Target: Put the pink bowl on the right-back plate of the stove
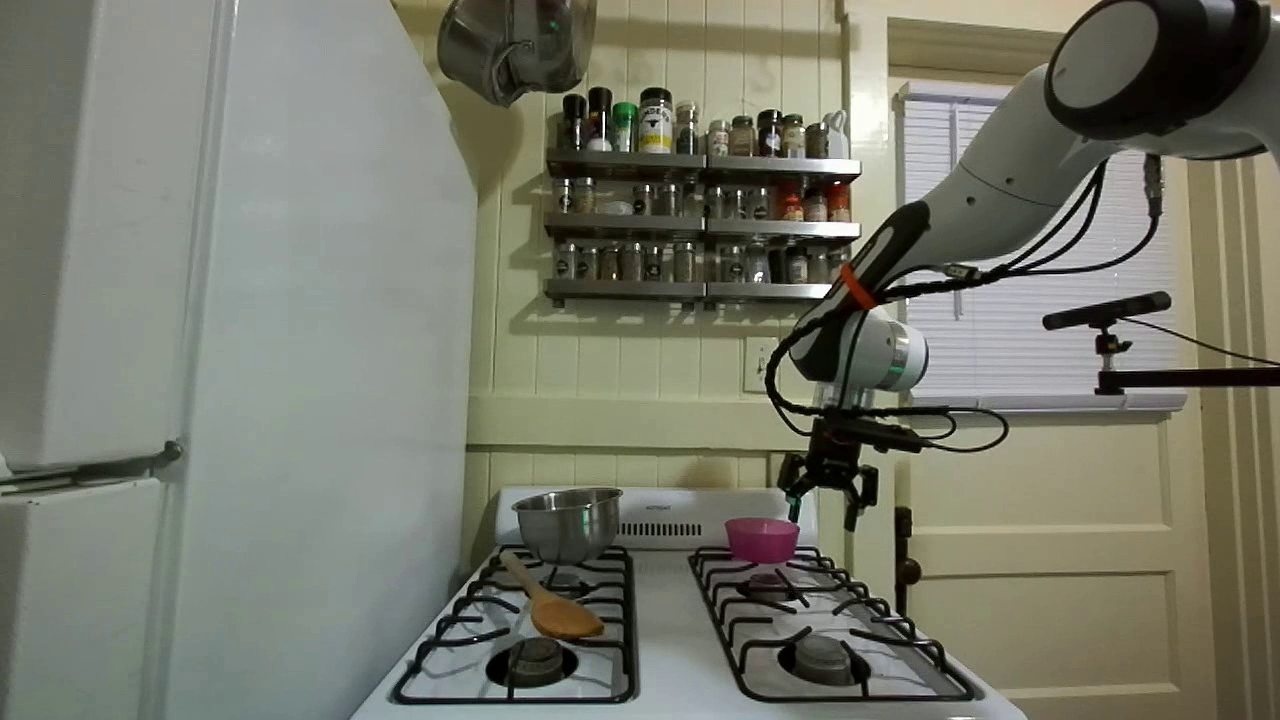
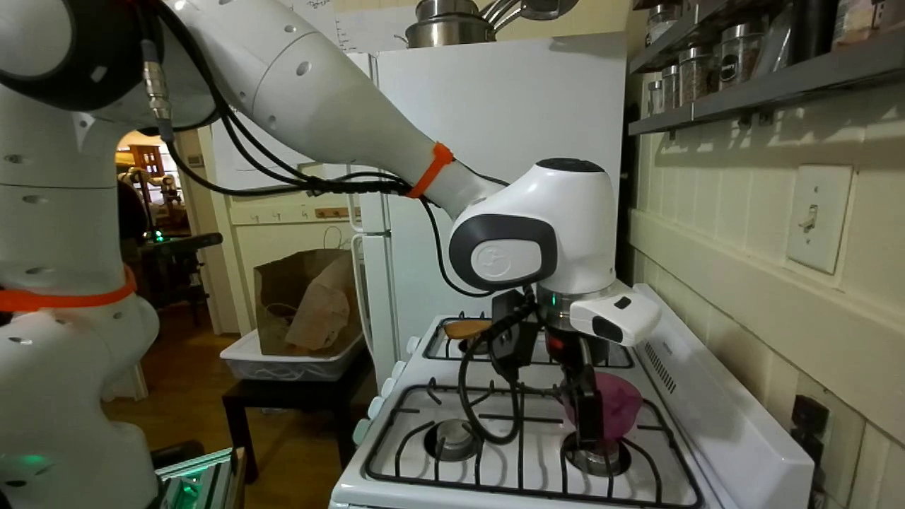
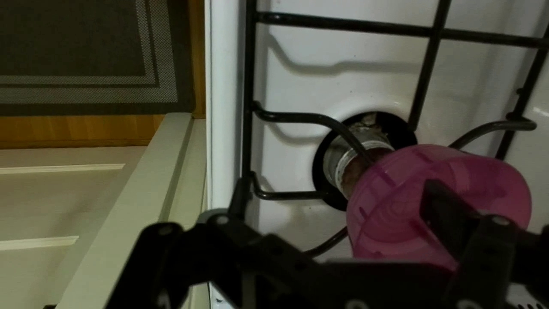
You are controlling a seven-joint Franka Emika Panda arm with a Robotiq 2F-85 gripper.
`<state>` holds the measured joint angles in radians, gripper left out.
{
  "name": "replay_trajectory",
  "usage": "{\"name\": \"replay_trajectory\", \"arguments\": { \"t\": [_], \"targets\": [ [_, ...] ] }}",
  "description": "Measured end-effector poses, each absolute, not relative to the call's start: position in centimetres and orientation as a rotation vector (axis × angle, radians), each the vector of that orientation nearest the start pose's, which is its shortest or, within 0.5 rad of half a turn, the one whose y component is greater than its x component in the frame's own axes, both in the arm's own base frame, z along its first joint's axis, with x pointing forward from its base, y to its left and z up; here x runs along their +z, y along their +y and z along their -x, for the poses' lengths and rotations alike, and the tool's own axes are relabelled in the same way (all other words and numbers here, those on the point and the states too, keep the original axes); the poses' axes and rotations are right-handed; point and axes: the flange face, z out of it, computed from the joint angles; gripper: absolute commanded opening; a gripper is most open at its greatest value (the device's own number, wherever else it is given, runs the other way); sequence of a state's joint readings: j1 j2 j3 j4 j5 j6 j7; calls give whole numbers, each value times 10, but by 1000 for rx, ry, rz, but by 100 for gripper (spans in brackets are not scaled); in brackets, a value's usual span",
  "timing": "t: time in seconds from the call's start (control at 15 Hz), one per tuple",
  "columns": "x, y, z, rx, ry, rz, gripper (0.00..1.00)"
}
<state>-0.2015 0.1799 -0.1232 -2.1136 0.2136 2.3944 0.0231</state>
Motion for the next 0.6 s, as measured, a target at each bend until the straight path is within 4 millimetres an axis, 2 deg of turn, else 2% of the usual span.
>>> {"name": "replay_trajectory", "arguments": {
  "t": [0.6],
  "targets": [
    [331,-183,-561,-298,757,2974,100]
  ]
}}
